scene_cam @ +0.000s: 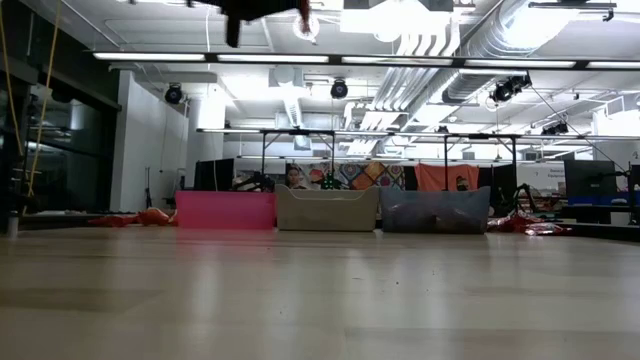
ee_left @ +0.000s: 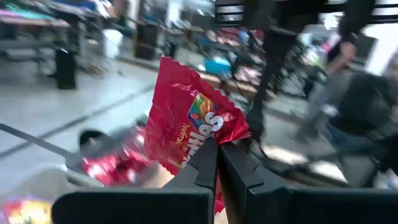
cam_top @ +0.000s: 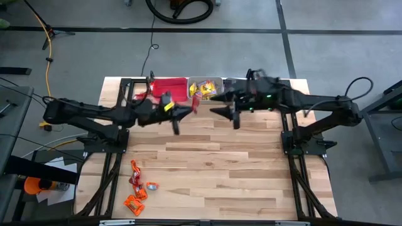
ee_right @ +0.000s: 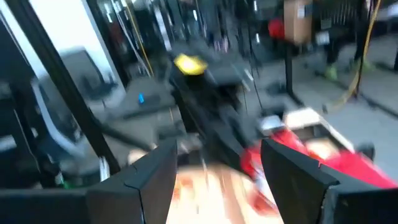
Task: Sort candy
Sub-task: Put the red candy into the black bin
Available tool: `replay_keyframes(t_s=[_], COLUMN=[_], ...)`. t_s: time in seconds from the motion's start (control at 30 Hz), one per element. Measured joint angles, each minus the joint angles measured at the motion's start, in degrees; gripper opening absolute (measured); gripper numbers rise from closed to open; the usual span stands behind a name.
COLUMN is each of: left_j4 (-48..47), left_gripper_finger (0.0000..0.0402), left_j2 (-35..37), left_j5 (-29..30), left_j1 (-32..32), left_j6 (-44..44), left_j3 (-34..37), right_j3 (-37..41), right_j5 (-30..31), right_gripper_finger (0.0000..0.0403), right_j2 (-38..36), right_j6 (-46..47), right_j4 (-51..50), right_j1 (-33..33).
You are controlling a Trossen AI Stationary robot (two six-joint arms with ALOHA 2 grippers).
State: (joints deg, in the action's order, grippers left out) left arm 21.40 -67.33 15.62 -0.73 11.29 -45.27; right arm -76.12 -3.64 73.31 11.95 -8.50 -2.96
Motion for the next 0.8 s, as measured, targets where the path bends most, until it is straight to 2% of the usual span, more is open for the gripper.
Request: replay_keyframes(t_s=[0.23, 0.4, 0.63, 0.8], left_j4=[-0.8, -0.2, -0.6, -5.3], left_gripper_finger=[0.0, 0.0, 0.0, 0.0003], left_j2=[-17.9, -33.2, -51.9, -58.5], left_j5=[-10.9, -13.2, -6.8, -0.7], left_j1=[-7.3, -9.2, -11.8, -14.0], left_j6=[0.0, -5.0, -11.0, -8.3], left_j3=[-12.1, -25.1, -41.0, -47.1], right_j3=[0.0, 0.0, 0.0, 0.0], right_j5=[2.5, 5.1, 5.2, 5.2], right_gripper_finger=[0.0227, 0.0227, 0.0227, 0.0227], right_j2=[-5.9, -7.6, -7.8, -7.7], right_j6=[0.0, 0.0, 0.0, 0.0], right_j4=[0.7, 1.1, 0.8, 0.4], right_j1=[0.0, 0.0, 0.0, 0.0])
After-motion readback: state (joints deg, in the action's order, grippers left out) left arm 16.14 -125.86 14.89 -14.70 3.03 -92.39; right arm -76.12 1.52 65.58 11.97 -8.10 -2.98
